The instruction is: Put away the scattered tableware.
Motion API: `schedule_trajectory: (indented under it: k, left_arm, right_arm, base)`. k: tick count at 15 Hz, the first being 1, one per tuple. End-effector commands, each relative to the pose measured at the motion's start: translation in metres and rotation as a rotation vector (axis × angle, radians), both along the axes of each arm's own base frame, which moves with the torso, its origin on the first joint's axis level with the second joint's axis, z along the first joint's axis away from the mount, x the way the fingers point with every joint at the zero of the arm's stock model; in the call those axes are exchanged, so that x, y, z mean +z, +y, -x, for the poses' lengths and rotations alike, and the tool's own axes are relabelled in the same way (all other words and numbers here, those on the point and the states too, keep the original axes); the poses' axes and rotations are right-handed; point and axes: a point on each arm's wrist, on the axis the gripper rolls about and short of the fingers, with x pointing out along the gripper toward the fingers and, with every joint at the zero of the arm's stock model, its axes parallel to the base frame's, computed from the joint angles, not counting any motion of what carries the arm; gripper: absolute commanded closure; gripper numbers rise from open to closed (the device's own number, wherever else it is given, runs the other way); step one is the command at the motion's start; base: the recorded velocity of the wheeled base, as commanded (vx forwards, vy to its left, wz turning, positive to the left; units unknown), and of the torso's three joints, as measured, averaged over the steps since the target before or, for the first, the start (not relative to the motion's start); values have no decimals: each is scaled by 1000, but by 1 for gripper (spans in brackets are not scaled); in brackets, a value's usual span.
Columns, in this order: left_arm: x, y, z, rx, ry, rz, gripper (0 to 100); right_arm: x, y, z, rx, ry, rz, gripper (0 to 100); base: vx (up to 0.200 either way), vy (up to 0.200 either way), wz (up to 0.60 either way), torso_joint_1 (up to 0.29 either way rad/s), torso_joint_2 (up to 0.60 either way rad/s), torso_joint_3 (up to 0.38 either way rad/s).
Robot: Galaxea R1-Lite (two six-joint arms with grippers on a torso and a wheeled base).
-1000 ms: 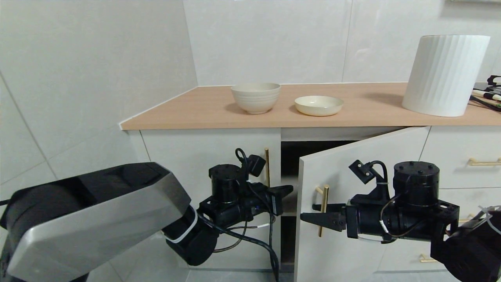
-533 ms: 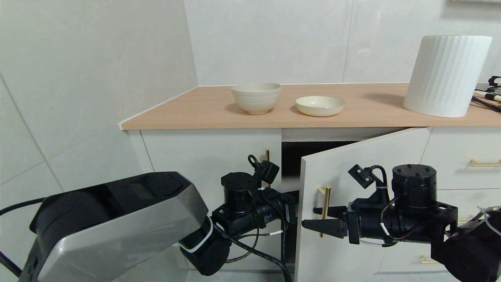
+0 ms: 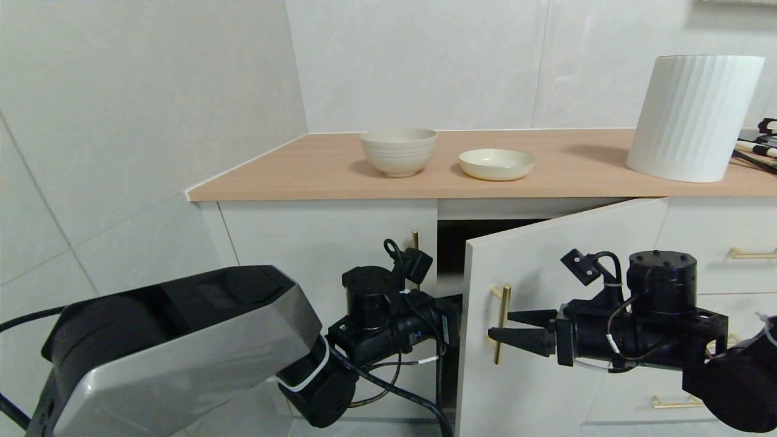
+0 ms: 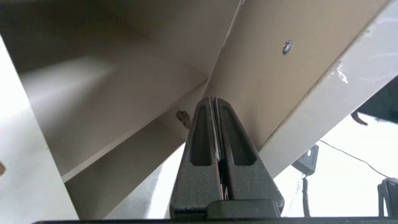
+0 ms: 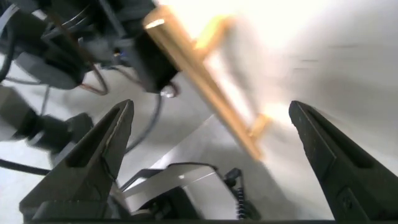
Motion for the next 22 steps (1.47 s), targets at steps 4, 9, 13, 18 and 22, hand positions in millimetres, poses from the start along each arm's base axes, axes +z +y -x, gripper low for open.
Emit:
schedule_trajectory:
  k: [4, 9, 13, 18, 22]
  left_arm:
    - [5, 0, 2, -3, -5, 5, 100]
    - [2, -5, 5, -17, 9, -7, 100]
    - [8, -10, 9, -34, 27, -22, 100]
    - [8, -14, 7, -38, 42, -35, 100]
    - [9, -27, -4, -45, 60, -49, 100]
  right_arm:
    - [7, -19, 38, -60, 1, 28, 0]
    - [1, -31, 66, -176, -59, 150, 0]
    - [5, -33, 71, -177, -76, 145, 0]
    - [7, -33, 74, -173, -88, 141, 0]
    - [8, -30, 77, -157, -91, 140, 0]
  base:
    - [0, 0, 0, 0, 0, 0]
    - [0, 0, 0, 0, 0, 0]
    - [0, 0, 0, 0, 0, 0]
    - [-200, 0, 0, 4, 2, 0]
    - [0, 0, 0, 0, 0, 0]
